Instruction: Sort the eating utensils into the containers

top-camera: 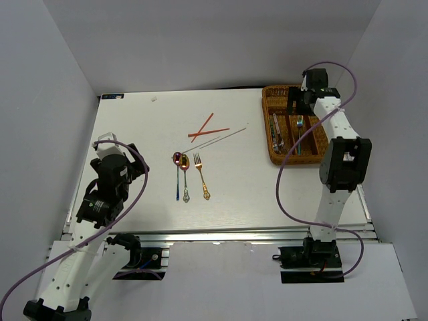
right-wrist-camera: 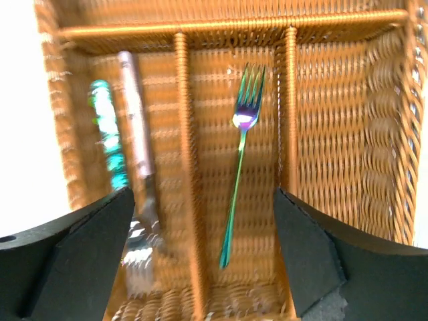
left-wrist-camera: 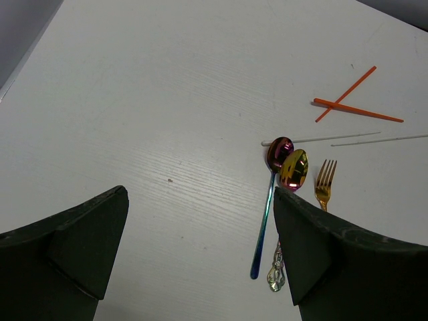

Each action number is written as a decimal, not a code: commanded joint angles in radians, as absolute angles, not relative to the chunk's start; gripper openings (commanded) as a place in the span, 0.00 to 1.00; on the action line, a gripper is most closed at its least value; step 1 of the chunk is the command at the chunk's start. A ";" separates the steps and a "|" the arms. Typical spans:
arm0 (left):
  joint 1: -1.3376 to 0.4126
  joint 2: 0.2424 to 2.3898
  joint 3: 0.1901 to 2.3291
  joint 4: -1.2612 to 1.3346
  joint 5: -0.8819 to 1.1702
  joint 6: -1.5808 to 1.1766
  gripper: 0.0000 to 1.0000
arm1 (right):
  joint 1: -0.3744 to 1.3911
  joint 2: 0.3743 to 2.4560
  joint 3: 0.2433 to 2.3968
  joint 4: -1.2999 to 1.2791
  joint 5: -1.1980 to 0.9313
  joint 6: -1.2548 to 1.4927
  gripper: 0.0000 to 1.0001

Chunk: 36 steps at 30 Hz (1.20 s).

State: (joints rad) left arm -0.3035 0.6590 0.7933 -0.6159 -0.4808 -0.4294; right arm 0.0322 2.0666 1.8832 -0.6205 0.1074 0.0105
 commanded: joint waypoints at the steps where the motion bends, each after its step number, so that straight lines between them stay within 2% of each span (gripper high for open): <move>1: -0.307 0.657 0.793 -0.603 -0.482 -0.422 0.98 | 0.146 1.858 1.823 -0.620 0.128 0.146 0.89; 2: -0.307 0.658 0.793 -0.604 -0.486 -0.422 0.98 | 0.205 1.820 1.781 -0.603 0.197 0.164 0.89; 3: -0.305 0.658 0.792 -0.604 -0.488 -0.423 0.98 | 0.269 1.731 1.687 -0.582 0.403 0.182 0.89; 4: -0.307 0.661 0.793 -0.606 -0.489 -0.425 0.98 | 0.419 1.629 1.622 -0.475 0.555 0.210 0.89; 5: -0.307 0.663 0.793 -0.607 -0.489 -0.425 0.98 | 0.487 1.628 1.547 -0.474 0.557 0.233 0.89; 6: -0.307 0.664 0.793 -0.609 -0.492 -0.425 0.98 | 0.568 1.538 1.405 -0.353 0.487 0.306 0.89; 7: -0.307 0.666 0.793 -0.609 -0.495 -0.425 0.98 | 0.578 1.493 1.319 -0.281 0.331 0.305 0.89; 9: -0.307 0.667 0.795 -0.611 -0.502 -0.428 0.98 | 0.583 1.406 1.147 0.042 -0.070 0.334 0.89; 10: -0.307 0.669 0.795 -0.614 -0.503 -0.429 0.98 | 0.615 1.398 1.058 0.087 -0.083 0.389 0.89; 15: -0.307 0.664 0.793 -0.615 -0.514 -0.433 0.98 | 0.811 1.644 1.244 -0.193 0.222 0.426 0.89; 21: -0.307 0.670 0.795 -0.618 -0.518 -0.434 0.98 | 0.948 1.890 1.459 -0.393 0.388 0.478 0.88; 26: -0.307 0.670 0.793 -0.618 -0.520 -0.433 0.98 | 0.999 2.020 1.537 -0.472 0.425 0.523 0.71; 28: -0.307 0.669 0.793 -0.617 -0.517 -0.433 0.98 | 0.999 2.032 1.529 -0.450 0.396 0.522 0.60; 31: -0.307 0.670 0.793 -0.617 -0.517 -0.433 0.98 | 0.996 2.059 1.535 -0.400 0.348 0.503 0.51; 36: -0.307 0.670 0.795 -0.617 -0.514 -0.433 0.98 | 0.979 2.158 1.635 -0.462 0.345 0.488 0.42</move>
